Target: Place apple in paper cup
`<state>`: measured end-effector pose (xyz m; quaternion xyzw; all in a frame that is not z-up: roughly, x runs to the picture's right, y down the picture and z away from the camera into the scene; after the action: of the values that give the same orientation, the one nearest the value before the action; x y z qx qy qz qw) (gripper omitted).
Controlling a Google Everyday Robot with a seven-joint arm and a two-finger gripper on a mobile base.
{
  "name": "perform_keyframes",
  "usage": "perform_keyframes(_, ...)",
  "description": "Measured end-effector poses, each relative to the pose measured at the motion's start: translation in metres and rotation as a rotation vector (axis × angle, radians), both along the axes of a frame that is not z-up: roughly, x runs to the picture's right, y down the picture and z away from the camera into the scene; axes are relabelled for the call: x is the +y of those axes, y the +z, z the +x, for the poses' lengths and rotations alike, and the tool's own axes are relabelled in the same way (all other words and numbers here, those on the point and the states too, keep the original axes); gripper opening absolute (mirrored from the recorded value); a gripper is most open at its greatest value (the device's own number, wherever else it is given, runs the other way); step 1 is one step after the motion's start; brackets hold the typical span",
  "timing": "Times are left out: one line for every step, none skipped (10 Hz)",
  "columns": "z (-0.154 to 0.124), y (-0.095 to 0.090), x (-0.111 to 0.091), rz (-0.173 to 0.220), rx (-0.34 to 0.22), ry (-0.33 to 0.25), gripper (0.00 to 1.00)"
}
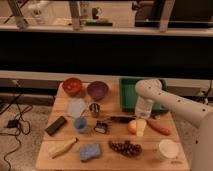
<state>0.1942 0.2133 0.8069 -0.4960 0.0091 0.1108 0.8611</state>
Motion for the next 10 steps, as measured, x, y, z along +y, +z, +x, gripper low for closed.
perform_keyframes(0.0001, 0.0, 0.0001, 0.0, 0.0, 0.0, 1.0)
perform_keyframes(0.0003, -0.0001, 0.0001, 0.0, 0.0, 0.0, 1.0)
perform_keyframes(0.0005, -0.0001, 0.0002, 0.0, 0.001, 0.001, 1.0)
perform_keyframes(0.0007, -0.0002, 0.0002, 0.0, 0.001, 0.001, 1.0)
perform_keyframes(0.0006, -0.0002, 0.0002, 0.0, 0.001, 0.001, 1.0)
perform_keyframes(0.0007, -0.0002, 0.0002, 0.0, 0.001, 0.001, 1.0)
perform_keyframes(0.0007, -0.0002, 0.0002, 0.0, 0.001, 0.001, 1.0)
perform_keyframes(0.0007, -0.0002, 0.0002, 0.0, 0.001, 0.001, 0.99)
perform_keyframes(0.0007, -0.0002, 0.0002, 0.0, 0.001, 0.001, 0.84)
perform_keyframes(0.0007, -0.0002, 0.0002, 0.0, 0.001, 0.001, 0.74)
